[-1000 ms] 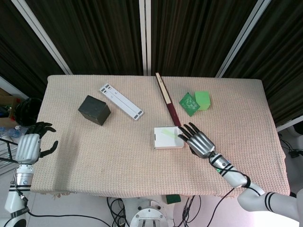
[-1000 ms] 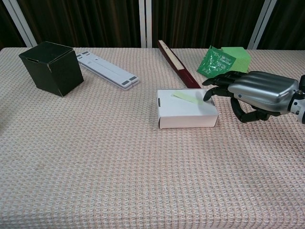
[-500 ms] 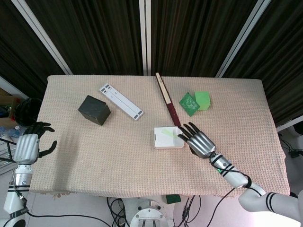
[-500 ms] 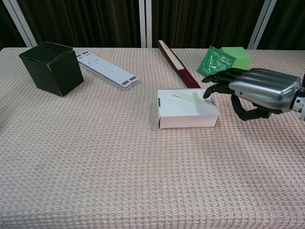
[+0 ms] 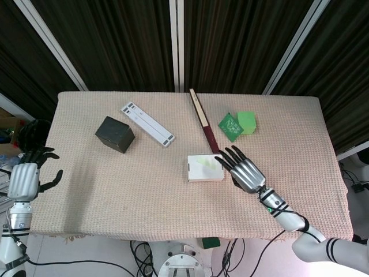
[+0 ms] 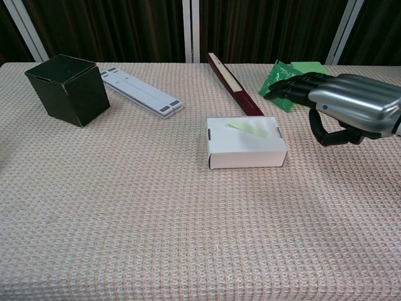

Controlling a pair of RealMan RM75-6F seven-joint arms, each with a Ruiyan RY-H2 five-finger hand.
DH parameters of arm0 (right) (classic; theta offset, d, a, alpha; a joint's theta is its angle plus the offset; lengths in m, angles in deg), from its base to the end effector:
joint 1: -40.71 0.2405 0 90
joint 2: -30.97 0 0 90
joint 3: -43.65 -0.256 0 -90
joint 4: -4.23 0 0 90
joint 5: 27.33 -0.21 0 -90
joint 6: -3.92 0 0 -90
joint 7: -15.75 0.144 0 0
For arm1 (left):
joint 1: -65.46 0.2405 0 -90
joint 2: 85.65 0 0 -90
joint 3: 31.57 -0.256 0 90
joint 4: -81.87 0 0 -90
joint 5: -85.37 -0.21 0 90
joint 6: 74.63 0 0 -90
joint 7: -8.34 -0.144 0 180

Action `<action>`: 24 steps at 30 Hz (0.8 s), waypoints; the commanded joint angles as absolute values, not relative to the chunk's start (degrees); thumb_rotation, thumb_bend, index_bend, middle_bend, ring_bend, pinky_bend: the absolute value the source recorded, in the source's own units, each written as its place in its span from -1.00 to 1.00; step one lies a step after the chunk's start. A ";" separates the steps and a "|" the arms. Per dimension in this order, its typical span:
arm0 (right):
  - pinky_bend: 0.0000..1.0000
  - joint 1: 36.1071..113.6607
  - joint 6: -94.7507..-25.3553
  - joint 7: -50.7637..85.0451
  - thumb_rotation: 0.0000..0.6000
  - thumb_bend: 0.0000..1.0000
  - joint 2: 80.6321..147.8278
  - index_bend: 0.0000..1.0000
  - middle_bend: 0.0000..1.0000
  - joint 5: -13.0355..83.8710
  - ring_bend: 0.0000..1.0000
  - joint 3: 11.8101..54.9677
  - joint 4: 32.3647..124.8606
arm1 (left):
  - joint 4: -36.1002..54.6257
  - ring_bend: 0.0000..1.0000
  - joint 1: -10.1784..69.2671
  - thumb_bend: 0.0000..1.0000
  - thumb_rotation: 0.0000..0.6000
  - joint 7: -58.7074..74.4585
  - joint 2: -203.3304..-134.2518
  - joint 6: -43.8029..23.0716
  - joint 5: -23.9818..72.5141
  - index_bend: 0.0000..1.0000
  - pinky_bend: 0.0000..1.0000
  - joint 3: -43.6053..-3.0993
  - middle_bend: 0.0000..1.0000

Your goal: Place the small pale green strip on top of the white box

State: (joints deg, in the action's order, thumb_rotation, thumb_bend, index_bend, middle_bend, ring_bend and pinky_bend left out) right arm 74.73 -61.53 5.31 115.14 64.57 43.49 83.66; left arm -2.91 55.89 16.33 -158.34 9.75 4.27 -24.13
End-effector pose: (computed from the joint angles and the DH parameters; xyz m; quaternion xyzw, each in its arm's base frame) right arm -0.1971 -0.2919 0.0068 0.8033 -0.2386 0.3861 0.3856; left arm -0.3118 0.2240 0.1374 -0.5332 -0.4127 -0.4661 0.5728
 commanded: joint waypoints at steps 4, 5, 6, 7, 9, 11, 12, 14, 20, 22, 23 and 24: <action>-1.00 65.50 -76.84 7.48 0.86 1.00 110.05 -1.00 -1.00 65.23 -1.00 43.15 84.84 | -1.25 -0.71 58.24 -0.55 0.92 18.04 -155.83 15.16 -1.40 -0.23 -0.57 -25.96 -0.50; -1.00 63.84 -77.75 6.34 0.86 1.00 108.92 -1.00 -1.00 63.37 -1.00 43.04 85.43 | -0.48 -0.72 58.49 -0.64 0.94 18.16 -155.72 15.65 -2.23 -0.24 -0.59 -26.45 -0.50; -1.00 61.72 -78.11 4.37 0.86 1.00 107.05 -1.00 -1.00 60.32 -1.00 43.02 86.76 | 0.66 -0.74 58.90 -0.75 0.95 18.22 -155.62 16.13 -2.95 -0.25 -0.62 -27.07 -0.50; -1.00 60.20 -78.15 3.10 0.86 0.99 105.56 -1.00 -1.00 57.81 -1.00 42.99 88.06 | 1.42 -0.76 59.28 -0.84 0.96 18.12 -155.60 16.29 -3.08 -0.27 -0.65 -27.49 -0.50; -1.00 57.02 -77.78 1.89 0.86 0.85 102.49 -1.00 -1.00 52.02 -1.00 42.98 90.57 | 2.81 -0.79 60.14 -0.93 0.87 17.31 -155.63 15.68 -2.67 -0.29 -0.66 -28.61 -0.51; -1.00 54.68 -76.83 1.15 0.86 0.44 100.25 -1.00 -1.00 47.29 -1.00 43.27 92.16 | 3.24 -0.84 60.68 -0.99 0.56 15.84 -155.24 13.70 -2.02 -0.40 -0.69 -30.07 -0.59; -1.00 53.33 -76.55 0.73 0.82 0.16 99.22 -1.00 -1.00 44.98 -1.00 43.52 92.80 | 2.81 -0.87 61.02 -1.00 0.39 14.54 -154.77 12.13 -1.32 -0.47 -0.71 -30.99 -0.63; -1.00 51.47 -76.19 0.57 0.60 -0.34 98.39 -1.00 -1.00 42.34 -1.00 44.06 93.35 | 1.83 -0.93 61.42 -1.00 0.06 12.71 -154.15 10.48 -0.63 -0.60 -0.75 -32.04 -0.73; -1.00 48.15 -76.11 1.22 0.16 -0.93 96.91 -1.00 -1.00 40.85 -1.00 45.25 94.59 | 3.18 -0.98 62.38 -1.00 -0.65 11.16 -154.57 12.47 -2.73 -0.73 -0.82 -32.91 -0.80; -1.00 47.63 -77.17 1.74 0.14 -0.97 96.85 -1.00 -1.00 42.56 -1.00 45.28 94.59 | 3.11 -0.98 62.62 -1.00 -0.78 10.29 -154.46 12.99 -2.88 -0.75 -0.85 -32.86 -0.80; -1.00 47.45 -77.65 1.84 0.14 -0.97 96.89 -1.00 -1.00 43.37 -1.00 45.29 94.56 | 3.01 -0.98 62.70 -1.00 -0.79 10.00 -154.43 13.25 -2.99 -0.75 -0.85 -32.81 -0.81; -1.00 47.27 -78.38 1.91 0.14 -0.97 97.04 -1.00 -1.00 44.50 -1.00 45.22 94.39 | 2.98 -0.98 62.79 -1.00 -0.79 9.82 -154.48 13.74 -3.30 -0.76 -0.85 -32.72 -0.81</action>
